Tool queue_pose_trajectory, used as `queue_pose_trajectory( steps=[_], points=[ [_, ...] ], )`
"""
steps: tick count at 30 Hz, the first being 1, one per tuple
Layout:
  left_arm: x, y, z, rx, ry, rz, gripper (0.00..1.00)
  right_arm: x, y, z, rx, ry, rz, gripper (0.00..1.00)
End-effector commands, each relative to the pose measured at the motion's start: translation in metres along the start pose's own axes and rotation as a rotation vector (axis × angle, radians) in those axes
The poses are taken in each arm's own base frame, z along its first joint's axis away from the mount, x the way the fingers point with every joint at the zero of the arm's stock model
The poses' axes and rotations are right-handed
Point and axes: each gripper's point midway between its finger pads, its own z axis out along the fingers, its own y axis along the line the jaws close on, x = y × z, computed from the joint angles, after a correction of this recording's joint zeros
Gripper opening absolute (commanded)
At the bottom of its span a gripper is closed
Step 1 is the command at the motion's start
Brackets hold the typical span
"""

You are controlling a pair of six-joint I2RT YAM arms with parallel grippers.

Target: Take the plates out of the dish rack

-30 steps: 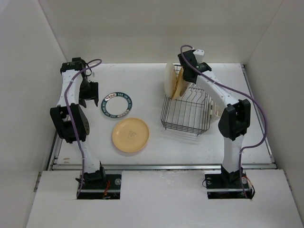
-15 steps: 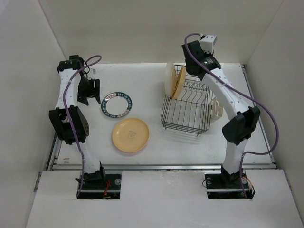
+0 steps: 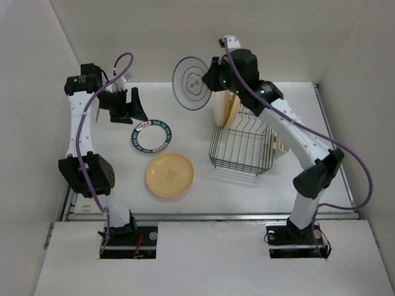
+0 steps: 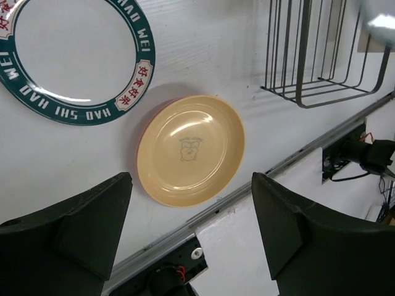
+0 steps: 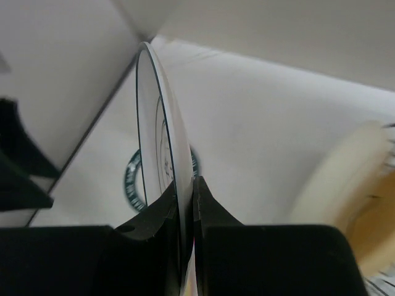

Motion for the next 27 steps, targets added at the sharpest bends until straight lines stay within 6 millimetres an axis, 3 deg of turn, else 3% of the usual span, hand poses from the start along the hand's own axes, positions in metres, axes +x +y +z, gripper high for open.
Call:
queue_pose_trajectory(
  steps=[1, 4, 7, 10, 14, 18, 19, 24, 27],
  points=[
    [-0.009, -0.022, -0.012, 0.073, -0.061, 0.038, 0.76, 0.044, 0.078, 0.023, -0.467, 0.135, 0.064, 0.0],
    [-0.012, -0.015, -0.007, 0.058, -0.06, 0.031, 0.76, 0.073, 0.109, 0.031, -0.656, 0.225, 0.121, 0.0],
    [-0.008, 0.001, 0.004, 0.013, -0.032, 0.001, 0.76, 0.091, 0.139, 0.026, -0.818, 0.262, 0.131, 0.0],
    [-0.001, 0.012, 0.016, -0.035, 0.013, -0.015, 0.76, 0.101, 0.156, 0.023, -0.888, 0.275, 0.136, 0.0],
    [0.003, 0.02, 0.023, -0.051, 0.032, -0.016, 0.72, 0.116, 0.168, 0.025, -0.925, 0.305, 0.151, 0.0],
    [0.006, 0.021, 0.026, -0.06, 0.048, -0.015, 0.67, 0.114, 0.171, 0.024, -0.952, 0.301, 0.151, 0.0],
    [0.006, 0.022, 0.026, -0.06, 0.048, -0.003, 0.63, 0.118, 0.17, 0.027, -0.947, 0.314, 0.164, 0.0],
    [0.013, 0.011, 0.025, -0.002, 0.072, 0.005, 0.0, 0.121, 0.175, 0.027, -0.955, 0.318, 0.162, 0.0],
    [0.017, -0.001, 0.019, 0.045, 0.078, 0.014, 0.0, 0.122, 0.173, 0.031, -0.929, 0.318, 0.167, 0.0]
  ],
)
